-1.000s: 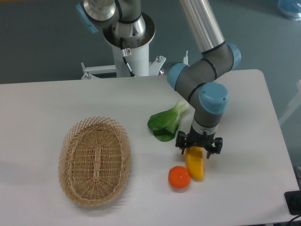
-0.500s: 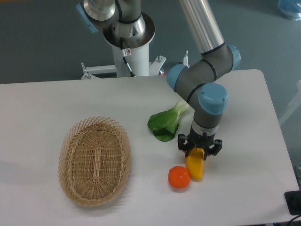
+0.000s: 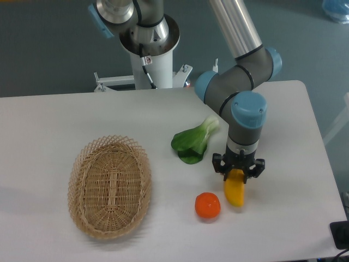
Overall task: Pick up the mango from the table
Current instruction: 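Lift the held mango up off the table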
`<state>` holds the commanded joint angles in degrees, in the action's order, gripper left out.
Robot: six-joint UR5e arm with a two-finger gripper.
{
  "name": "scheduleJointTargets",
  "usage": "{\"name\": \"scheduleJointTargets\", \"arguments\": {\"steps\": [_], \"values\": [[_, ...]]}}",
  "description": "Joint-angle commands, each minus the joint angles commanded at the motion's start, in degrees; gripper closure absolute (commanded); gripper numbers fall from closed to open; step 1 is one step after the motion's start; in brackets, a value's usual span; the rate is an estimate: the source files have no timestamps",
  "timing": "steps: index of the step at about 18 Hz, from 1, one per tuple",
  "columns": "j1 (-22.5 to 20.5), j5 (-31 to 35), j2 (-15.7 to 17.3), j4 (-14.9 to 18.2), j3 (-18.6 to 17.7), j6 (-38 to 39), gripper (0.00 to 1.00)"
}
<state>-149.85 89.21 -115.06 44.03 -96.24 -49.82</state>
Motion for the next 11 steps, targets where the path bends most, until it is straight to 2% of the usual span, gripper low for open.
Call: {"name": "scheduleJointTargets", "arguments": {"steps": [3,5,7,9,11], "values": [[-1.5,0.3,2.3,0.3,-0.1,-6.9,0.45],[-2.8,-0.2,4.4,1.9,0.0,-8.5,0.45],[-3.7,-0.3,5.6,5.3,1.6,-8.6,0.45],[-4.1,-1.9,6.3,12.3,6.0,-8.6,0.45],[-4.7,-2.8,6.4,15.8,8.7,-8.6,0.45]]}}
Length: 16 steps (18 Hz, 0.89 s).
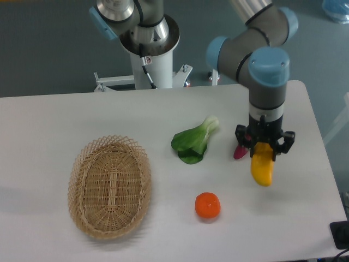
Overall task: Pick up the mango from the table
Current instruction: 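Lift the held mango up off the table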
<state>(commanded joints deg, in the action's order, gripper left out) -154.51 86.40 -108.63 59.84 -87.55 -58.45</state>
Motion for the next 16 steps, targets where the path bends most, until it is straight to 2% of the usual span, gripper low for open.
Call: {"name": "scheduleJointTargets", "arguments": {"steps": [3,16], "values": [[-0.7,-0.5,0.0,1.5,1.7,0.0,0.45],[-0.9,-1.2,0.0,1.6,2.2,0.0,0.45]]}}
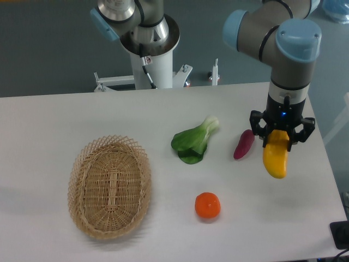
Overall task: Pick up the mango from the table
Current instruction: 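Lift the held mango up off the table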
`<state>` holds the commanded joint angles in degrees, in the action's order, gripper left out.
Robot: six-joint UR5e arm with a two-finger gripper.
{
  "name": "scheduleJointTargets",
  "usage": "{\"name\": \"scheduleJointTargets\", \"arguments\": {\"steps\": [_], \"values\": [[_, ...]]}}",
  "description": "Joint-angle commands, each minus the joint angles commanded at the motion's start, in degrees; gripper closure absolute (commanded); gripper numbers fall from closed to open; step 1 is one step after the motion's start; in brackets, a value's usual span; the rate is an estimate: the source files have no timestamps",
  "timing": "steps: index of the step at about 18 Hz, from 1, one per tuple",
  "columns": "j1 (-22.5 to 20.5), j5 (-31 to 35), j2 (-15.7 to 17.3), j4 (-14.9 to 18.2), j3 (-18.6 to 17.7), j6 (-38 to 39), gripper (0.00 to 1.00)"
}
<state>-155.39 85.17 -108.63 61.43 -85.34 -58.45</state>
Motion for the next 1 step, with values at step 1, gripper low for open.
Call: {"name": "scheduleJointTargets", "arguments": {"steps": [1], "values": [[0.0,0.1,0.0,0.0,0.0,0.0,0.45]]}}
